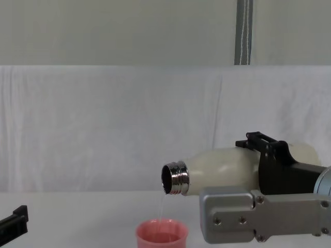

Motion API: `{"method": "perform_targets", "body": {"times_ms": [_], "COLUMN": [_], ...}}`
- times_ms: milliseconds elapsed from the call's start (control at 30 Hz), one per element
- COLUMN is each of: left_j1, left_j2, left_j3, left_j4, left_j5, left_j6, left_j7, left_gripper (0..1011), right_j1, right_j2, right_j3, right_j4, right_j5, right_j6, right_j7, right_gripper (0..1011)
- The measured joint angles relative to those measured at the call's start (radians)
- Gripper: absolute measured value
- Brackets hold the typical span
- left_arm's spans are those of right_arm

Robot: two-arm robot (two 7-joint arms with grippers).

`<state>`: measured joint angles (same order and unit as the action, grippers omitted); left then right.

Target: Grasp the thermos with one hand and pour water into the cup lid.

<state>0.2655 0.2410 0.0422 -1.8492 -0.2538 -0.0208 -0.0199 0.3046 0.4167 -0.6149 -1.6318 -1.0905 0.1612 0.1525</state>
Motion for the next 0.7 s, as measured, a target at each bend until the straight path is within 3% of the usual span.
{"method": "perform_targets", "body": {"times_ms": [700], "left_j1": [0.000], "left_j2": [0.000], "left_j3": [0.000], "left_j4": [0.000], "left_j5": [0.000], "left_j6": [0.000], "left_j7": [0.000], "left_gripper": [1001], "right_j1": [0.009], "right_j2": [0.000], "right_j3": [0.000], "right_j4": [0.003], "right_j5": [-0.001], "right_j6": [0.001], "right_j7": [0.005], "right_gripper": [955]}}
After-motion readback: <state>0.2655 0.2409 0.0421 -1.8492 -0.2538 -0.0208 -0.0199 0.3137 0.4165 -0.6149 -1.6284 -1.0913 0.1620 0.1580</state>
